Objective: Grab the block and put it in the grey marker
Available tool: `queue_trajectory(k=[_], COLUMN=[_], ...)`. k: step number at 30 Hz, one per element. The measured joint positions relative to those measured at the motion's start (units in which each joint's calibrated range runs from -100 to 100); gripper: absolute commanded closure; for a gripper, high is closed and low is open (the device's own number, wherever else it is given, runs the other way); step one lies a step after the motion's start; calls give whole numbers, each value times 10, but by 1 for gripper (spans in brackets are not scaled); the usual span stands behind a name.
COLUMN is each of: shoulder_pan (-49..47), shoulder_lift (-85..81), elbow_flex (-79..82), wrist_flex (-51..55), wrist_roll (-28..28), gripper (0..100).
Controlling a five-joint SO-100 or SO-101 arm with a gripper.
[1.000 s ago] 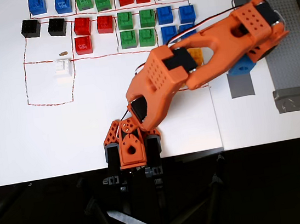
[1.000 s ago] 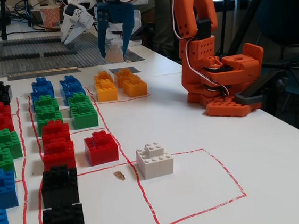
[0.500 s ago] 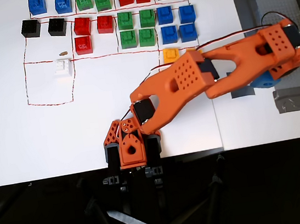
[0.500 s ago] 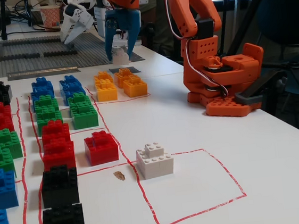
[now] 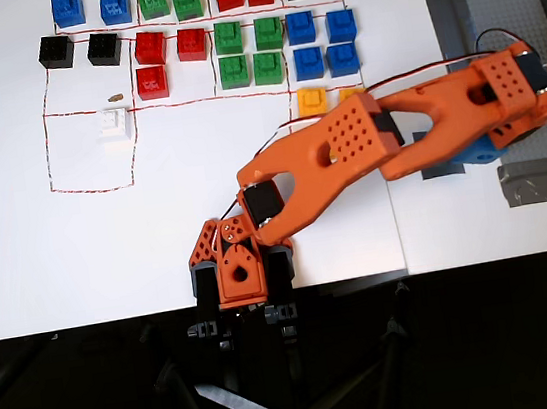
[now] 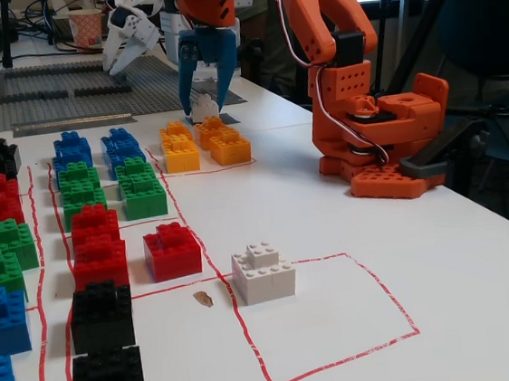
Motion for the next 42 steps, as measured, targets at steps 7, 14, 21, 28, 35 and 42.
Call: queue_trajectory(k=[7,14,21,28,35,42], shoulder_pan=[16,12,19,-29,-149,-292], shoulder_lift=[0,0,-16,-147,-257,-313], elbow_flex=[0,-6,-94,-18,101,234], wrist_flex=[16,66,145,145,145,145], wrist_roll=[7,14,14,-21,-98,-193], gripper=[60,59,68,82,96,97])
